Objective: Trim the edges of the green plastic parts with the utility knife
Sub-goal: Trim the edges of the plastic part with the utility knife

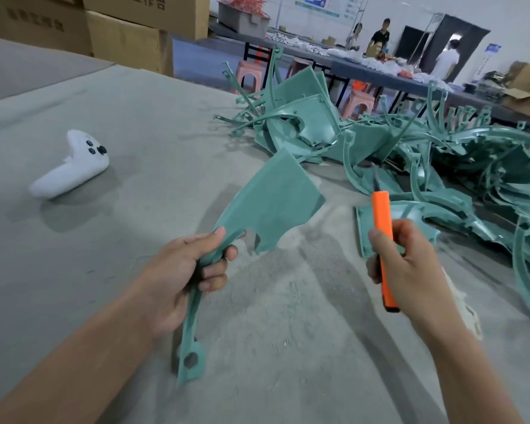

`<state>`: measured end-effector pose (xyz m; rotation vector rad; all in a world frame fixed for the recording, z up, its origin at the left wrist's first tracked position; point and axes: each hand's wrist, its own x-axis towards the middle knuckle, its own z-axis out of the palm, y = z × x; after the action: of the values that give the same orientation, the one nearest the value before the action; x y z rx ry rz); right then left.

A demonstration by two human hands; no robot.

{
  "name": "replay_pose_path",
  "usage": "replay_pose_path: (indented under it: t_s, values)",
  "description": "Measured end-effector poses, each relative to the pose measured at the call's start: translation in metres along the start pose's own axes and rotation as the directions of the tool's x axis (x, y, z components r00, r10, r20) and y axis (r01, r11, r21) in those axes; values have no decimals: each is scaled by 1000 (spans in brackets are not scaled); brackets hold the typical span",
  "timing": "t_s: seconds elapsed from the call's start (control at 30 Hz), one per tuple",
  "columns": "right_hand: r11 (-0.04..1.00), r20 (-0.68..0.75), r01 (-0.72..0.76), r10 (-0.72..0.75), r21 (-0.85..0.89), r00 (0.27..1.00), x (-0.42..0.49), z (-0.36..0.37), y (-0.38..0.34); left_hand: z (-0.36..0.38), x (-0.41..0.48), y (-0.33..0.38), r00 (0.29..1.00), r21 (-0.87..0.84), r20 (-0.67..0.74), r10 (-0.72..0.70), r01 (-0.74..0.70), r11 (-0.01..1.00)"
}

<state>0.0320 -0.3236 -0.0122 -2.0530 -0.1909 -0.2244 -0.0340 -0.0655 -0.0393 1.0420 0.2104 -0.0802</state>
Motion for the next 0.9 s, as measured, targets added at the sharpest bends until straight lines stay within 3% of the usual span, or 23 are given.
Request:
replay_pose_path:
  t_s: [0.1, 0.2, 0.33, 0.47, 0.53, 0.7, 0.9]
  values:
    - [980, 27, 189, -187, -69, 982, -10, 16, -6, 7, -7, 0, 996, 52, -29, 86, -84, 995]
    - [923, 96, 354, -342, -151, 935, -24, 33, -19, 14, -10, -6, 958, 313, -88, 274, -234, 920]
    - [838, 155, 484, -459, -253, 875, -42, 53, -34, 18, -12, -9, 829, 538, -156, 537, -385, 750]
    - [763, 163, 560, -538, -322, 827, -51, 65, -42, 15, -14, -4, 680, 723, -112, 725, -445, 529]
    - [751, 167, 578, -556, -319, 814, -53, 68, -43, 17, -17, -2, 655, 756, -100, 749, -439, 485]
    - [721, 177, 605, -582, -338, 793, -53, 71, -43, 24, -24, -3, 692, 736, -83, 717, -442, 512]
    - [728, 158, 590, -575, -349, 803, -52, 73, -42, 25, -25, -6, 677, 774, -75, 732, -424, 470]
